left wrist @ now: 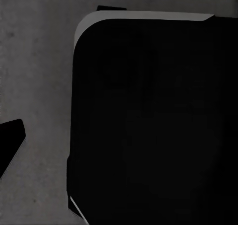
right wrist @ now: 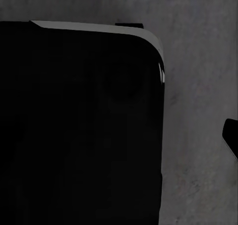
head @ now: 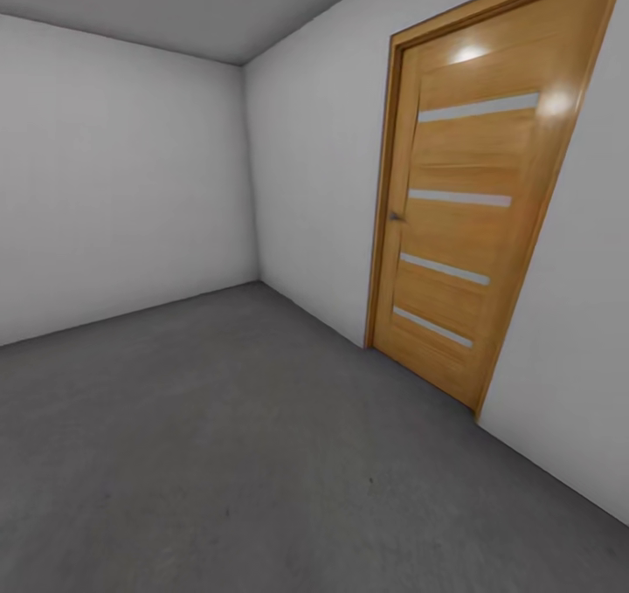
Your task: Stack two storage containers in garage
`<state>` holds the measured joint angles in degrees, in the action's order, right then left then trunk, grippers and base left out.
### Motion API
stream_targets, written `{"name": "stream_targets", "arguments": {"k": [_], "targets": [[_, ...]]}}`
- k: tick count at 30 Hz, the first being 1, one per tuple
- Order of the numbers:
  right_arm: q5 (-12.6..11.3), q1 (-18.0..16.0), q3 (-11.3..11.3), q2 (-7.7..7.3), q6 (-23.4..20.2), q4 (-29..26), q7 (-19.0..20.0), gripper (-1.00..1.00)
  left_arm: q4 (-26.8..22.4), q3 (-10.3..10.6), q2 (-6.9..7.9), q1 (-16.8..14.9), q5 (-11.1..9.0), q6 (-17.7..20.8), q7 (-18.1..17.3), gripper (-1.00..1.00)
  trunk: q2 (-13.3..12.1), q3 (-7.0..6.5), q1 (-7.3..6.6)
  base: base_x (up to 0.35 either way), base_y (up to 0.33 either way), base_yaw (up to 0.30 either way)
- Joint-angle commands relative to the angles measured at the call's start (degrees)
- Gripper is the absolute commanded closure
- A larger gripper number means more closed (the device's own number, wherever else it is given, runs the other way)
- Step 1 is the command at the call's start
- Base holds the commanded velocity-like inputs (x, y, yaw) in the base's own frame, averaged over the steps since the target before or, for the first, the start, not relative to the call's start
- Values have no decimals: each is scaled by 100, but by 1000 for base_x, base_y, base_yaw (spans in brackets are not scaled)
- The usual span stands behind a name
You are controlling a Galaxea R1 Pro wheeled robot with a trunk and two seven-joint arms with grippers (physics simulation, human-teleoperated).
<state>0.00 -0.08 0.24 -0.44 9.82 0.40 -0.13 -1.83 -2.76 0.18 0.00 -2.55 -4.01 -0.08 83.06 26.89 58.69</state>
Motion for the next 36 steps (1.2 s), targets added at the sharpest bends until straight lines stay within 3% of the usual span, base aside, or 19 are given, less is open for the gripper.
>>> {"name": "stream_targets", "arguments": {"k": [1,36], "targets": [[0,-1,2,0,26,4,-3,-100,-1,-23,-1,0,-26,-12,-1,-100,2,4,4,323,0,0],[0,-1,2,0,21,4,-2,-100,-1,-23,2,0,-26,-12,-1,-100,2,4,4,323,0,0]]}}
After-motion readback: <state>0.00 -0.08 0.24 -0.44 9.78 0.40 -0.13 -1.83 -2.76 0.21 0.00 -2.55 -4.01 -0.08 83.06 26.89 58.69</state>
